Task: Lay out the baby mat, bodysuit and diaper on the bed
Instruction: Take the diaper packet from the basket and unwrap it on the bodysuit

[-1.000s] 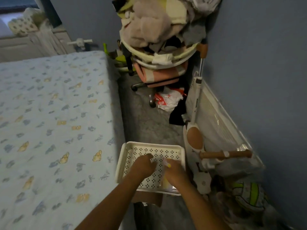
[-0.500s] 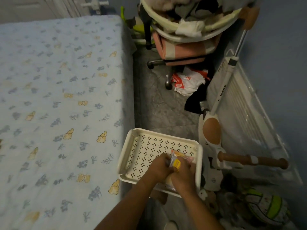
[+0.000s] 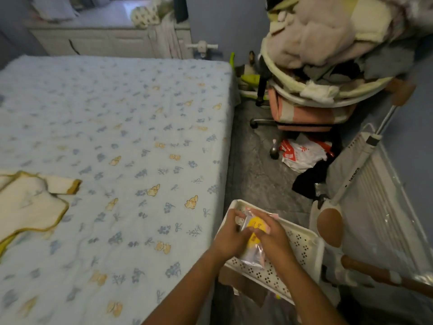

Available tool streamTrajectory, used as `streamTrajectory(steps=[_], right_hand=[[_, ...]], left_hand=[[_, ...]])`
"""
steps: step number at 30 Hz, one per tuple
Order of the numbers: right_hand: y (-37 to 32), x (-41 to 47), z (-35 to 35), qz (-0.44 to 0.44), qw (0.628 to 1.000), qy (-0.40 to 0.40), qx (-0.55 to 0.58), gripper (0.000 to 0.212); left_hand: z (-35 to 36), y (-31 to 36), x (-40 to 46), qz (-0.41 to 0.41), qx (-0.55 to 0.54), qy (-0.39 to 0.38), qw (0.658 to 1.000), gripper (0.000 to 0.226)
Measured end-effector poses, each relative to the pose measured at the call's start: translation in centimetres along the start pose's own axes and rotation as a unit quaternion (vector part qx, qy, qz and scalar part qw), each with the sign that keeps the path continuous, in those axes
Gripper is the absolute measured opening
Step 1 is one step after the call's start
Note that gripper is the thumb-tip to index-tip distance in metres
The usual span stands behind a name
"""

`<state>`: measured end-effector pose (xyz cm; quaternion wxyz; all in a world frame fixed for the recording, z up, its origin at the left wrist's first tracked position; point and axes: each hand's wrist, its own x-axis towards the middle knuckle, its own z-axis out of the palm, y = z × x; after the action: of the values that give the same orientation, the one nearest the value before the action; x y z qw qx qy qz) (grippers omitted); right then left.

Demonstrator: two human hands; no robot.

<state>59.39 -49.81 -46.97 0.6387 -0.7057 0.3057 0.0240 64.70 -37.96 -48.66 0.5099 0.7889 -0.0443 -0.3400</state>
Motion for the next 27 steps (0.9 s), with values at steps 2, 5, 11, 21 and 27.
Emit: streamTrajectory(steps=[2, 5, 11, 21, 27], right_hand=[[-3.0, -1.0, 2.7, -0.027, 0.999, -0.042, 0.003, 0.059], [-7.3, -3.5, 8.3, -0.056, 0.994, -0.091, -0.011, 0.071], [-11.8, -12.0, 23.8, -0.057, 0.987, -0.149, -0.004, 0.075], [-11.1, -26.6, 49.4, -0.018, 0.984, -0.179, -0.012, 0.073], [-9.5, -27.8, 58.4, 0.028, 0.985, -0.173, 0.001, 0.071]], left_hand=[[-4.2, 0.9, -2.5, 0.013, -0.050, 0.016, 0.999, 0.033], [-11.3, 0.9, -7.5, 0.020, -0.104, 0.060, 0.993, 0.044], [-26.6, -4.8, -20.5, 0.040, -0.133, 0.134, 0.981, 0.060], [-45.9, -19.1, -37.2, 0.060, -0.099, 0.153, 0.981, 0.086], [-52.5, -24.0, -38.8, 0.057, -0.105, 0.172, 0.978, 0.064]])
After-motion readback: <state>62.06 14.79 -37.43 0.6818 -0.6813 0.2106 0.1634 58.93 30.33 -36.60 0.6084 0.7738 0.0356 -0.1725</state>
